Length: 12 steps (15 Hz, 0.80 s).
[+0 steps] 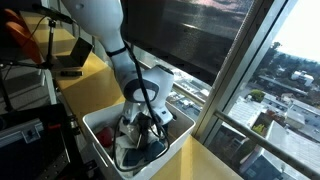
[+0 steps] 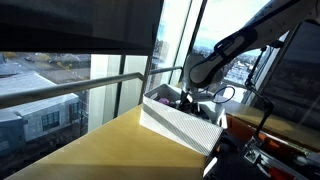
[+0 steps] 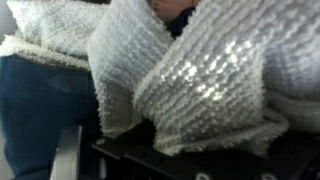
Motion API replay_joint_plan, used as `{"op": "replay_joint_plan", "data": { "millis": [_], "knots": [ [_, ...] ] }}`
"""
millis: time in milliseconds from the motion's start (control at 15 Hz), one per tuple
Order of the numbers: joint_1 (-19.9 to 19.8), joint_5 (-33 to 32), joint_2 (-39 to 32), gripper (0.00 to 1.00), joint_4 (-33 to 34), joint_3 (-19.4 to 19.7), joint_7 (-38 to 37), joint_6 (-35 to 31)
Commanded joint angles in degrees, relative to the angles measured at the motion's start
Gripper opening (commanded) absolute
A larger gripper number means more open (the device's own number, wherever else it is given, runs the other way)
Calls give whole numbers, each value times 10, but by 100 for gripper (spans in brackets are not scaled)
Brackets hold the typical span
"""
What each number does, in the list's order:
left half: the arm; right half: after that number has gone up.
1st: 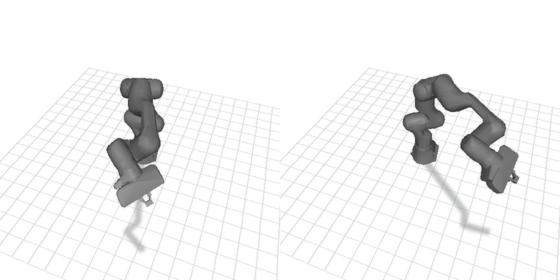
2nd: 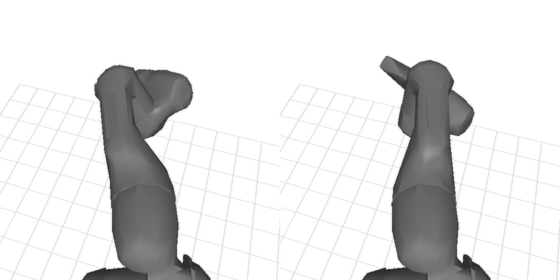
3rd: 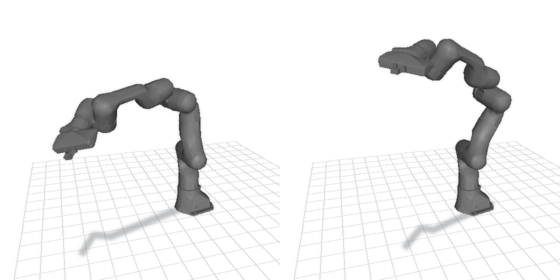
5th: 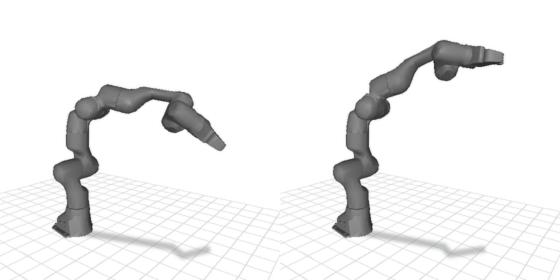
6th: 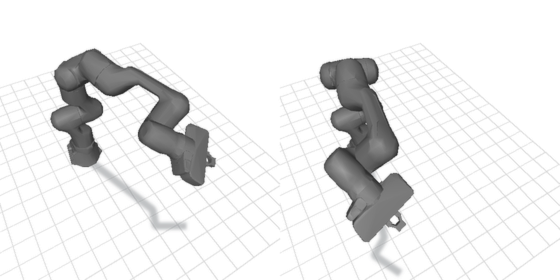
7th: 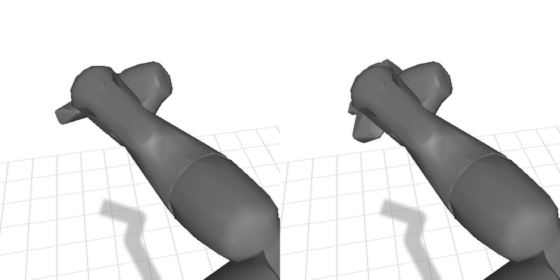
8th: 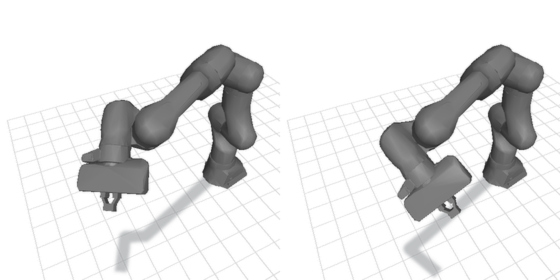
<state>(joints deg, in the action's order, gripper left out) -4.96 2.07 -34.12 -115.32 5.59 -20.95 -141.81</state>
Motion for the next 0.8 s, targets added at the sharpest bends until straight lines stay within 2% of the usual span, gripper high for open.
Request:
{"op": "replay_joint_plan", "data": {
  "millis": [0,267,533,600,733],
  "knots": [
    [11,13,12,58,-23,16,-5,6],
    [1,37,71,29,-52,3,7,40],
    [3,61,163,1,-80,-1,12,100],
    [5,60,195,4,-85,1,8,119],
    [6,56,243,1,-83,3,5,150]
  ]
}}
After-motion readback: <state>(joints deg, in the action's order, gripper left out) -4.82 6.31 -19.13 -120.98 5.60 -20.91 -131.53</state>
